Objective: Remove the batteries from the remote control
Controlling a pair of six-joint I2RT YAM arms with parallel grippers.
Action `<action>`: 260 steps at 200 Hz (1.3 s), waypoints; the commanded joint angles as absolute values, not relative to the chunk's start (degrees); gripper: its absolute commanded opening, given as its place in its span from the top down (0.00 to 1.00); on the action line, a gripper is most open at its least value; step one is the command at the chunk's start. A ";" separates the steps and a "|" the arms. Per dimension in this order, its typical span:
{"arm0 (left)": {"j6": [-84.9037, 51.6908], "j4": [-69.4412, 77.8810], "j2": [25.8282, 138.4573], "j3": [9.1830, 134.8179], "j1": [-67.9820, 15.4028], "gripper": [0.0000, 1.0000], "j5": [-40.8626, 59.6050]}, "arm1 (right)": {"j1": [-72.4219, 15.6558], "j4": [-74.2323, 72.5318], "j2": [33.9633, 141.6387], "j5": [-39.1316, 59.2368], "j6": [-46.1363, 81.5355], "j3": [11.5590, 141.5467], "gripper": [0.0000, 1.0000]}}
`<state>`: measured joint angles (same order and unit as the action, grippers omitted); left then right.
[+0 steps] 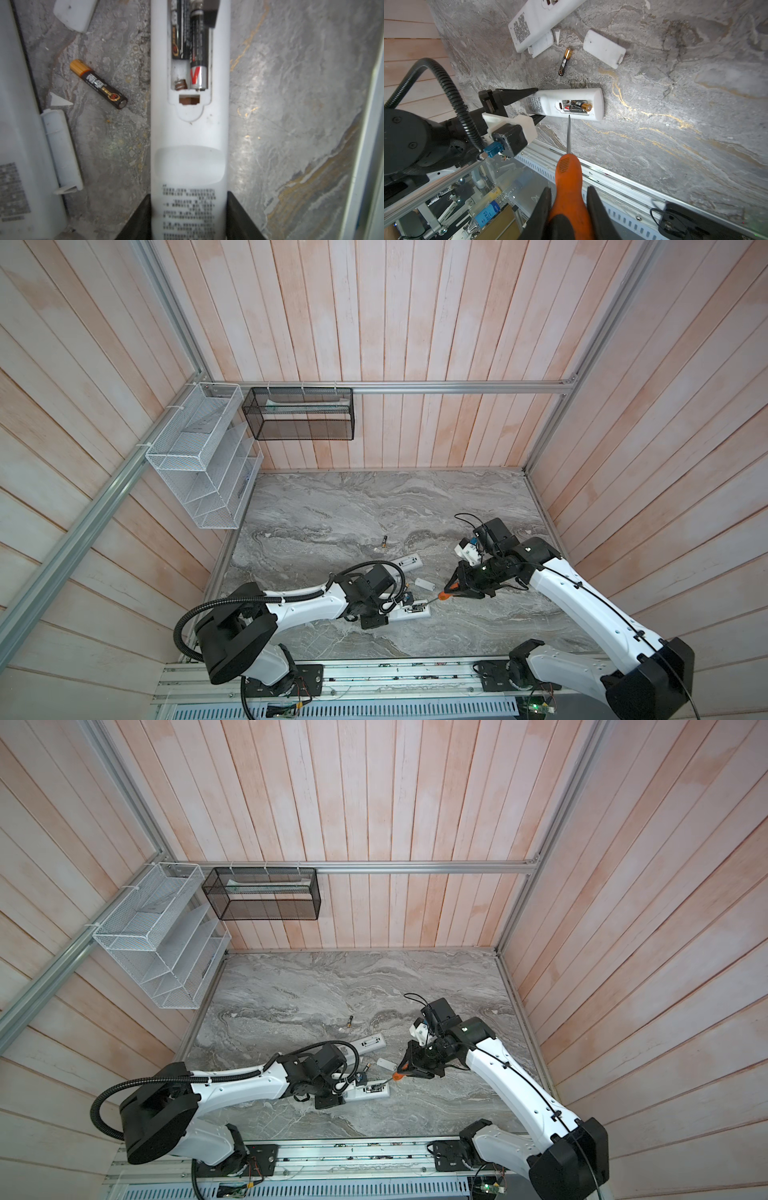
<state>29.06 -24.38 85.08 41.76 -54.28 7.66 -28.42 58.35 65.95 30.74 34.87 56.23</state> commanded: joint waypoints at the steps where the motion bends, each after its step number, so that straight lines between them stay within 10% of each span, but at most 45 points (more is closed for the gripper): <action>1: 29.20 -24.63 84.95 42.18 -54.23 0.87 7.97 | -28.39 59.58 66.96 28.48 32.40 56.86 0.86; 260: 29.44 -25.26 85.23 42.62 -54.23 0.87 8.88 | -26.72 51.52 71.15 30.68 34.80 60.90 0.87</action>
<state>28.84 -25.23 85.08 41.76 -54.02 7.44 -26.22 56.40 71.20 28.53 34.52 57.65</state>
